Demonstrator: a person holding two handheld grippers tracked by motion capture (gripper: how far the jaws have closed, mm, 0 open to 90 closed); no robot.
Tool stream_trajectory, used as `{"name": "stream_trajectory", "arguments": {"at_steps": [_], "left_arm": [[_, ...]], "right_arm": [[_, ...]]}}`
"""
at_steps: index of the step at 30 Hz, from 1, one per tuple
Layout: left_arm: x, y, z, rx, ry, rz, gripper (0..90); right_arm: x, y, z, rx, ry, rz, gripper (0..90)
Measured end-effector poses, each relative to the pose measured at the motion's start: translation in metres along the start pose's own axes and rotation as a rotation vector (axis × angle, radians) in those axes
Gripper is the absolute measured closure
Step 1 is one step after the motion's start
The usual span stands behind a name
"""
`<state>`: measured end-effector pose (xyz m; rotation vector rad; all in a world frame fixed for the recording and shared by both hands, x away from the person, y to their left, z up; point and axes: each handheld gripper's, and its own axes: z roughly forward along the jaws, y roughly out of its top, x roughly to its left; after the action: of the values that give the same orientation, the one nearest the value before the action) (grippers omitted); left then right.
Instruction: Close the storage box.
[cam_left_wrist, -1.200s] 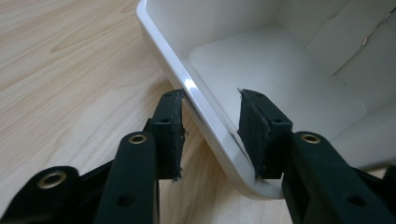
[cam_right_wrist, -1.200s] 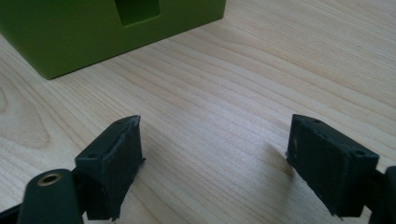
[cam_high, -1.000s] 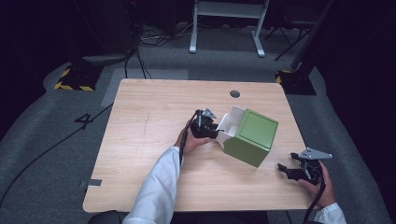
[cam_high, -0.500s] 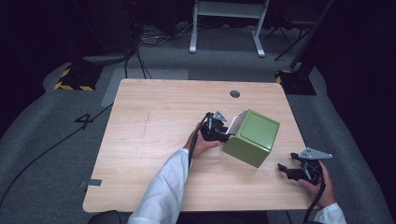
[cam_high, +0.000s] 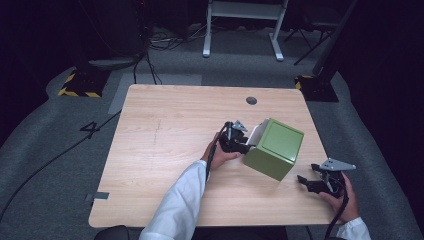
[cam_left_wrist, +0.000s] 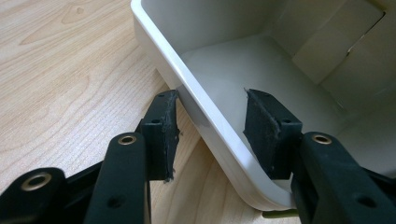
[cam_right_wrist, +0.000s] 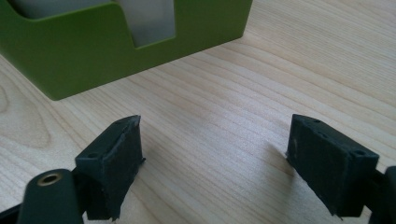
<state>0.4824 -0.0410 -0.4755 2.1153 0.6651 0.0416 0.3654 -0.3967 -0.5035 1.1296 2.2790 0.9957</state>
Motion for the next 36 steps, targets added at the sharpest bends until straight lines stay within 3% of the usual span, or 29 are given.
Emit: {"name": "stream_trajectory", "arguments": {"at_steps": [6,11,17,24,30,36], "left_arm": [[-0.002,0.001,0.0,0.011,0.005,0.029,53.3],[-0.002,0.006,-0.009,0.019,0.053,0.071,47.3],[0.002,0.009,-0.032,0.011,0.102,0.09,41.6],[0.01,0.005,-0.072,-0.028,0.165,0.1,38.8],[0.016,-0.009,-0.104,-0.02,0.226,0.108,35.3],[0.017,-0.026,-0.124,0.023,0.284,0.133,29.3]], "right_arm": [[0.0,0.0,0.0,0.0,0.0,-0.002,18.2],[0.0,0.0,0.0,0.0,0.0,-0.001,18.2],[0.0,0.0,0.0,0.0,-0.001,-0.001,18.2],[0.0,0.0,0.0,0.0,-0.001,-0.002,18.2],[0.0,0.0,0.0,-0.001,-0.001,-0.002,18.2],[0.0,0.0,0.0,0.0,0.0,0.0,18.1]]}}
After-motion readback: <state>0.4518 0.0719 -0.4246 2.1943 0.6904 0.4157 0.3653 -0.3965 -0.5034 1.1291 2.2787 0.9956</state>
